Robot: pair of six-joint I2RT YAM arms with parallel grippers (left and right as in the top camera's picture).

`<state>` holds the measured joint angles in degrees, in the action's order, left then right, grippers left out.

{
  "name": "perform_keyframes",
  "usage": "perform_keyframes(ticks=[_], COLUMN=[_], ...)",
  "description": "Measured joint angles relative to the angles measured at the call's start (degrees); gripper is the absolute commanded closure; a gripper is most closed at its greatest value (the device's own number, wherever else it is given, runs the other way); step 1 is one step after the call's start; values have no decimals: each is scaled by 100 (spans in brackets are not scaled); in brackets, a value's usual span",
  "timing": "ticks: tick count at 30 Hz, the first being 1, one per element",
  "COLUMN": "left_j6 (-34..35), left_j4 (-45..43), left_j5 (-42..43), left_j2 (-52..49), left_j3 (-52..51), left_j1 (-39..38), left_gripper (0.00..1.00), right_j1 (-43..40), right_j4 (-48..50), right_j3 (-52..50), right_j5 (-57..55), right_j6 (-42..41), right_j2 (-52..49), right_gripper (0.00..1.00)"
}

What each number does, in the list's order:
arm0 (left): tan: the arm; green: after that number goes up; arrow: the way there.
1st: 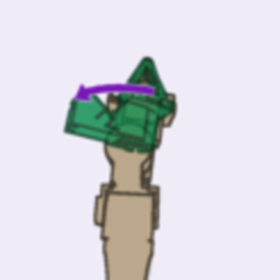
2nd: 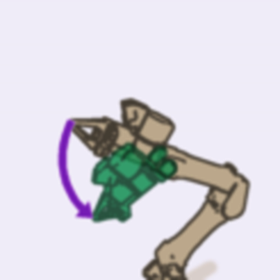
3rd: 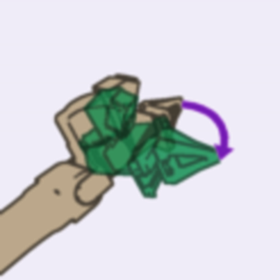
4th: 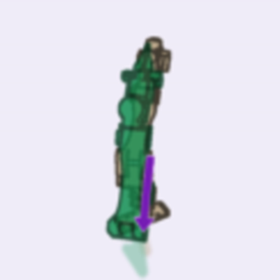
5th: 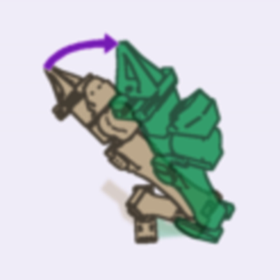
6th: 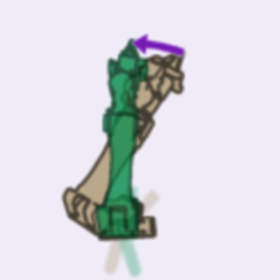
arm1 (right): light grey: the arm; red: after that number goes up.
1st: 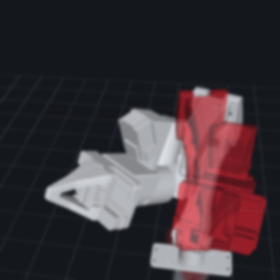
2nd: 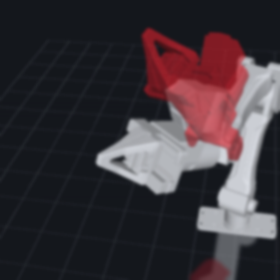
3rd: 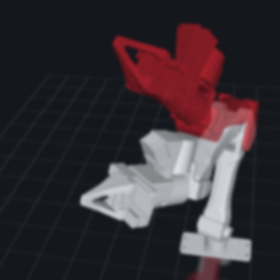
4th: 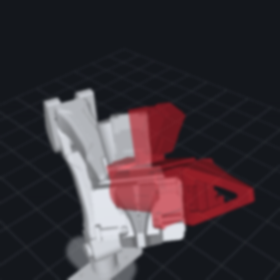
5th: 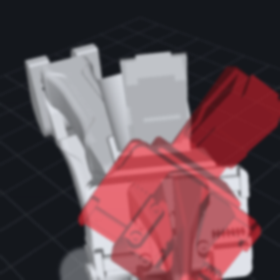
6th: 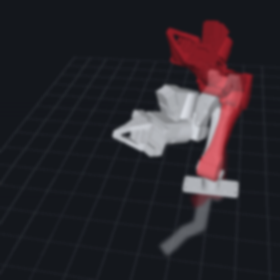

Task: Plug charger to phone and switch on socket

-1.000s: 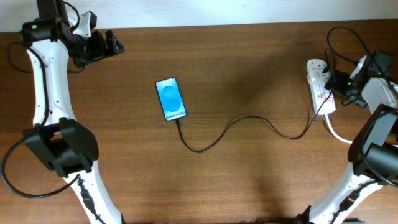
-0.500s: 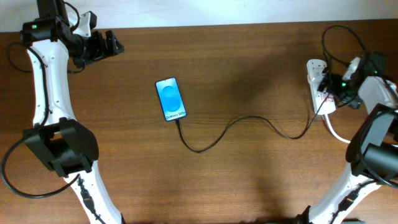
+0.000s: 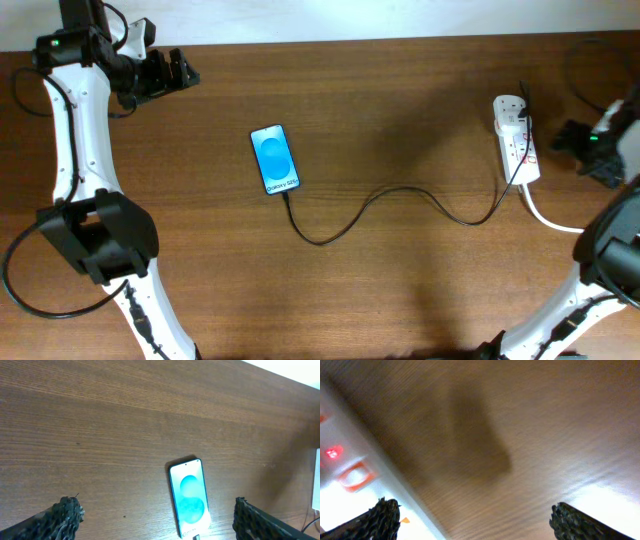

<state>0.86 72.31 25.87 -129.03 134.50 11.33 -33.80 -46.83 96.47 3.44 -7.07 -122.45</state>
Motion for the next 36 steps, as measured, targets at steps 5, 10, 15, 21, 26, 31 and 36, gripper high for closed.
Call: perform_keyframes(ticks=[5, 10, 15, 21, 26, 31, 36], left_j6=[0, 0, 0, 0, 0, 0, 0], left_j4=[-7, -2, -4, 0, -7, 4, 15], left_j5=[0, -2, 0, 0, 0, 0, -2], left_j2=[0, 0, 0, 0, 0, 0, 0], left_j3=[0, 0, 0, 0, -2, 0, 0], left_j1=[0, 0, 0, 0, 0, 0, 0], left_gripper=[0, 1, 0, 1, 1, 1, 0], right_j1=[-59, -26, -24, 293, 931, 1453, 1554], right_j4=[-686, -1344, -1886, -3029, -3982, -3517, -2601], right_j3=[968, 1814, 2002, 2081, 2063, 973, -1322], right_j5=[-81, 850, 1613, 2601, 2750, 2500, 2417], right_j6=[-26, -31, -26, 332, 1113, 1386, 1279], right_j2=[2, 282, 1342, 2610, 3018, 4251, 6161], right_gripper=[1, 1, 2, 1, 1, 1, 1])
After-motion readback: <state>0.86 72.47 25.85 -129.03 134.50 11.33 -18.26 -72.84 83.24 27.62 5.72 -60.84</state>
